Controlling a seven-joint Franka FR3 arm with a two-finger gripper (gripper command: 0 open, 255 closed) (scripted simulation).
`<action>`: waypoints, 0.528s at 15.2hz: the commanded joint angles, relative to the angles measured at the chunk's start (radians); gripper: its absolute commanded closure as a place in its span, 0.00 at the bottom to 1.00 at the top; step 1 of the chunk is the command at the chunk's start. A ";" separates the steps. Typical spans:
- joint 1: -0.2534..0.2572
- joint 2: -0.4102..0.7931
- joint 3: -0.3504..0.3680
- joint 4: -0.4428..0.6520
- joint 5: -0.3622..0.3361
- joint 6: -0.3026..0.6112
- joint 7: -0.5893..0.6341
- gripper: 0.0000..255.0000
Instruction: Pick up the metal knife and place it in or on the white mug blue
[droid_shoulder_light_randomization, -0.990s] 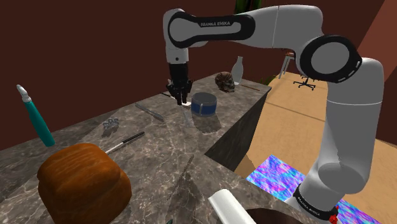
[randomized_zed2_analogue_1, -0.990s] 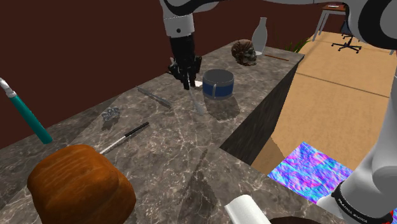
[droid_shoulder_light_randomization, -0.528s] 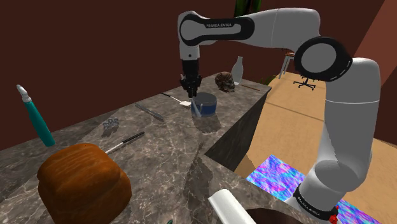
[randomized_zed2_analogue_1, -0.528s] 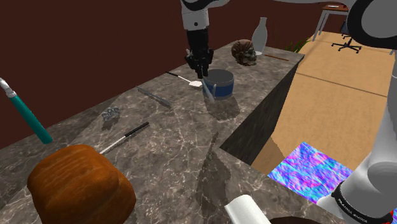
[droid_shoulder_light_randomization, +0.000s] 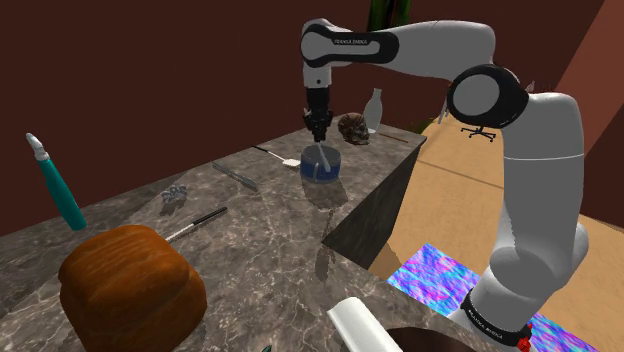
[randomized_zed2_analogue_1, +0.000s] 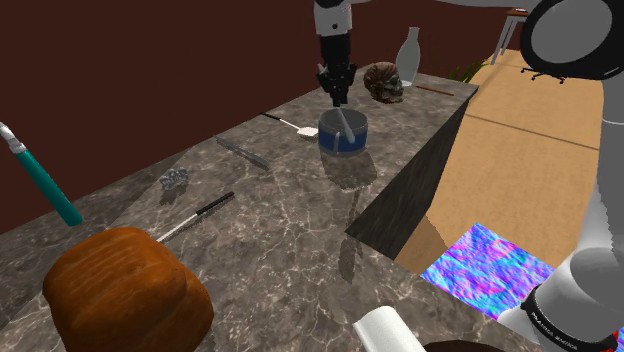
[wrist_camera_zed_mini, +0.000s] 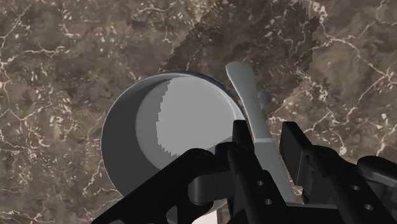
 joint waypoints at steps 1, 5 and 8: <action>-0.013 0.051 -0.012 0.080 -0.012 -0.029 -0.033 1.00; -0.038 0.105 -0.029 0.156 -0.024 -0.048 -0.082 1.00; -0.025 0.091 -0.026 0.118 -0.035 0.001 -0.065 0.00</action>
